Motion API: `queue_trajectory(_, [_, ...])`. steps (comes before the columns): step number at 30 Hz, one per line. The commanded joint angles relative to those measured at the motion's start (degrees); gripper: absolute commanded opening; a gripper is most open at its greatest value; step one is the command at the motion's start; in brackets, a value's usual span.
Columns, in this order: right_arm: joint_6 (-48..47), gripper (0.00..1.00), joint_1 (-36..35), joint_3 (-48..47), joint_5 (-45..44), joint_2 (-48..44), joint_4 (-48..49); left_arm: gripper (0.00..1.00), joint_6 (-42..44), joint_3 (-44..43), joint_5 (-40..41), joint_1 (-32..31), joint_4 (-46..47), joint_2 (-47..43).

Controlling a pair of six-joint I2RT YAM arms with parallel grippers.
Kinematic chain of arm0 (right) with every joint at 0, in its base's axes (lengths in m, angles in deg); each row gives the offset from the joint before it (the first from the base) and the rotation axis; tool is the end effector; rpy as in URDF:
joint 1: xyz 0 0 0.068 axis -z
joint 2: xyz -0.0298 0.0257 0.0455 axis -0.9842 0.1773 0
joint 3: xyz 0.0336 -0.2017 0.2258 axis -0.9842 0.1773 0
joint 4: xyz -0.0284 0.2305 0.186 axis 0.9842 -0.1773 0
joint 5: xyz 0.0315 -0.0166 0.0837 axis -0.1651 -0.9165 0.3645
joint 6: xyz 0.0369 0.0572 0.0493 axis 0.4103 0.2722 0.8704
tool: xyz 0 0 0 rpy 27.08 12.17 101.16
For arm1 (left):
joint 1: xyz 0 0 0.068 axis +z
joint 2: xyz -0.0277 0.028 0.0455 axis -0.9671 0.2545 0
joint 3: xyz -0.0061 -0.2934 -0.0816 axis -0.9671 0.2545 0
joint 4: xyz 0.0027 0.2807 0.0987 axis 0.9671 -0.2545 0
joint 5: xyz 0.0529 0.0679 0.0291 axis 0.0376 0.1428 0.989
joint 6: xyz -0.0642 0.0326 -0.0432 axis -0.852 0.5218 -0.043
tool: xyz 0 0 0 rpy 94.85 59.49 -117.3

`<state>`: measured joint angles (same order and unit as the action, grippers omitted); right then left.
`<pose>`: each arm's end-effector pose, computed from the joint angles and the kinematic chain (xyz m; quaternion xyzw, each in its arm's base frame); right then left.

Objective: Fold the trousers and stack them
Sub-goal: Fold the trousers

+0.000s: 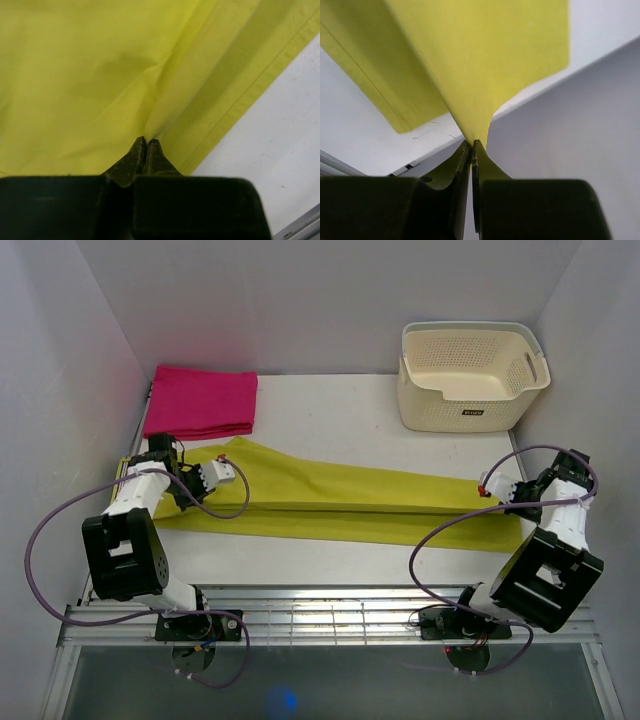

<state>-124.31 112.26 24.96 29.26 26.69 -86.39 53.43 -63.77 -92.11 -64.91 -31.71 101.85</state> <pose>0.2458 -0.1437 0.2057 -0.5696 0.7991 -0.1362 0.1358 0.3023 0.0309 0.1788 0.5440 0.8166 -0.0515 0.1858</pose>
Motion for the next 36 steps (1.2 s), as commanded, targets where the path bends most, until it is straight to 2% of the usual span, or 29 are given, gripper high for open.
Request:
queue_trajectory(1, [0.4,0.08,0.8,-5.0,-0.1,-2.9,-7.5,0.0,-0.9,-6.0,-1.8,1.6,-0.5,-1.5])
queue_trajectory(5, [-4.3,0.08,0.8,3.8,-0.9,-11.9,-7.8,0.0,0.8,-4.6,-0.9,2.8,-0.2,-1.9])
queue_trajectory(6, [-6.2,0.08,0.8,10.3,-1.7,-13.3,-5.7,0.0,1.0,-3.9,-0.5,3.2,0.3,-1.6])
queue_trajectory(10, [-9.4,0.08,0.8,23.6,-7.5,-15.2,9.1,0.0,2.4,0.0,2.1,3.5,1.8,-0.6])
queue_trajectory(12, [-8.4,0.08,0.8,26.0,-8.2,-12.5,13.0,0.0,3.0,2.2,4.1,3.4,2.6,0.1])
queue_trajectory(15, [-4.3,0.08,0.8,24.7,-8.2,-7.3,16.2,0.0,3.1,4.0,5.1,3.4,3.2,0.9])
queue_trajectory(18, [-0.2,0.08,0.8,19.6,-7.9,-2.6,14.1,0.0,2.7,5.2,5.9,3.5,4.7,1.2])
queue_trajectory(26, [0.0,0.08,0.8,14.7,-7.9,0.4,13.2,0.0,0.2,3.1,4.4,3.5,3.1,2.1])
queue_trajectory(29, [-1.3,0.08,0.9,13.7,-8.3,0.1,12.7,0.19,0.6,1.1,2.2,3.6,-2.5,1.6])
queue_trajectory(30, [-2.4,0.08,1.3,13.1,-8.3,-0.3,12.8,0.35,0.7,0.3,0.9,3.6,-4.7,1.1])
queue_trajectory(34, [-4.3,0.08,2.2,9.9,-8.2,-1.0,12.8,0.51,-0.8,-2.8,-6.5,3.6,-11.2,-5.4])
queue_trajectory(36, [-6.1,0.08,3.1,8.7,-8.2,0.1,12.8,0.55,-5.1,-4.6,-9.5,3.8,-11.7,-7.4])
